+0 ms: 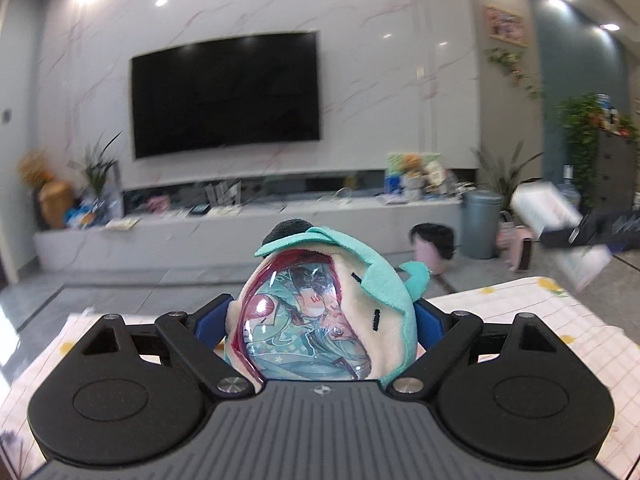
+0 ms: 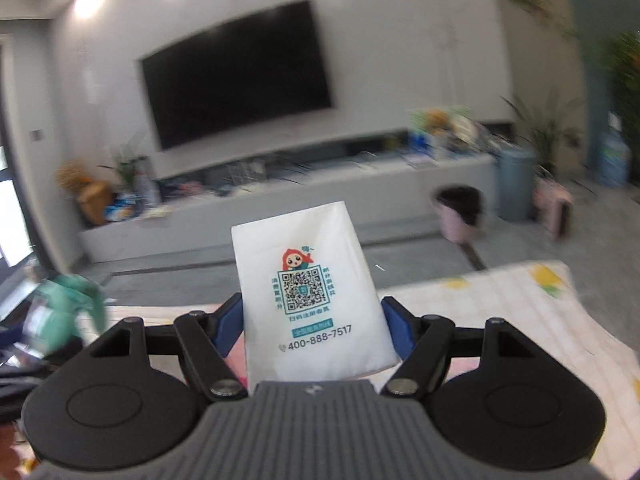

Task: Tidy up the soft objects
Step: 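Carry the teal plush and white packet with both tools over the orange box, then open both tools to drop the teal plush and white packet into the box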

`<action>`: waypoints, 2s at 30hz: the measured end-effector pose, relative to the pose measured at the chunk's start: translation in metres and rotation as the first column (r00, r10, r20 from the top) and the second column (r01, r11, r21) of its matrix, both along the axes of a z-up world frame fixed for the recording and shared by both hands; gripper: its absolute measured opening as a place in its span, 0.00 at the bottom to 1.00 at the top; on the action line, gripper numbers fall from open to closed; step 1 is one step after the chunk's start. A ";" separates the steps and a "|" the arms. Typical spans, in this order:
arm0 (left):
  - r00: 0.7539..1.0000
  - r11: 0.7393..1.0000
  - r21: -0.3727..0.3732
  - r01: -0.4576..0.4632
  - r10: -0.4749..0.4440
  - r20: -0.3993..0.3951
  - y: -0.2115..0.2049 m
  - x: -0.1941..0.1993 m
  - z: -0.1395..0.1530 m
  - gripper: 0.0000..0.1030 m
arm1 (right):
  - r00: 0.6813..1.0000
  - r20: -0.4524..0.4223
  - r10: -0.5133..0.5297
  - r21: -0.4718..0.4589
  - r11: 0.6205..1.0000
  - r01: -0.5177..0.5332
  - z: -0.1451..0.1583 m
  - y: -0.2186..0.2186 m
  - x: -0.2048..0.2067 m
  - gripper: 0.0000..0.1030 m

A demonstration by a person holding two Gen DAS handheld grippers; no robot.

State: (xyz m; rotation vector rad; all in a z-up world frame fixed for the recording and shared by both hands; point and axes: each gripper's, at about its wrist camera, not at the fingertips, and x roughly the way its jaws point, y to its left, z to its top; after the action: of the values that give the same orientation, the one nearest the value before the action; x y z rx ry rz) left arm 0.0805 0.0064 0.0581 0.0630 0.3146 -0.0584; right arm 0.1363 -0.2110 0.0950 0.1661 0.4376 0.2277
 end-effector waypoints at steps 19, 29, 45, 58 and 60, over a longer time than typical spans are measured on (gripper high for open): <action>0.925 0.974 0.001 -0.227 0.216 -0.312 0.114 0.048 -0.072 1.00 | 0.923 -0.198 0.330 -0.099 0.930 -0.354 -0.075 0.191 0.028 0.69; 0.906 0.969 0.113 -0.218 0.244 -0.347 0.101 0.049 -0.080 1.00 | 0.923 -0.218 0.319 -0.087 0.935 -0.343 -0.086 0.191 0.035 0.69; 0.890 0.959 0.203 -0.199 0.264 -0.372 0.095 0.055 -0.082 1.00 | 0.919 -0.240 0.313 -0.116 0.931 -0.347 -0.089 0.188 0.036 0.69; 0.966 0.960 0.246 -0.131 0.179 -0.185 0.088 0.026 -0.056 1.00 | 0.919 -0.239 0.313 -0.084 0.936 -0.341 -0.086 0.176 0.039 0.69; 0.967 0.960 0.250 -0.124 0.173 -0.186 0.092 0.026 -0.055 1.00 | 0.919 -0.240 0.314 -0.099 0.933 -0.345 -0.086 0.176 0.037 0.69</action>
State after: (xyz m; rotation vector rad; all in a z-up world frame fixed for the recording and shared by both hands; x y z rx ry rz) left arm 0.1064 0.0979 0.0030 0.2715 0.5325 0.1245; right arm 0.1738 -0.0351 0.0090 -0.0235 0.7017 0.5131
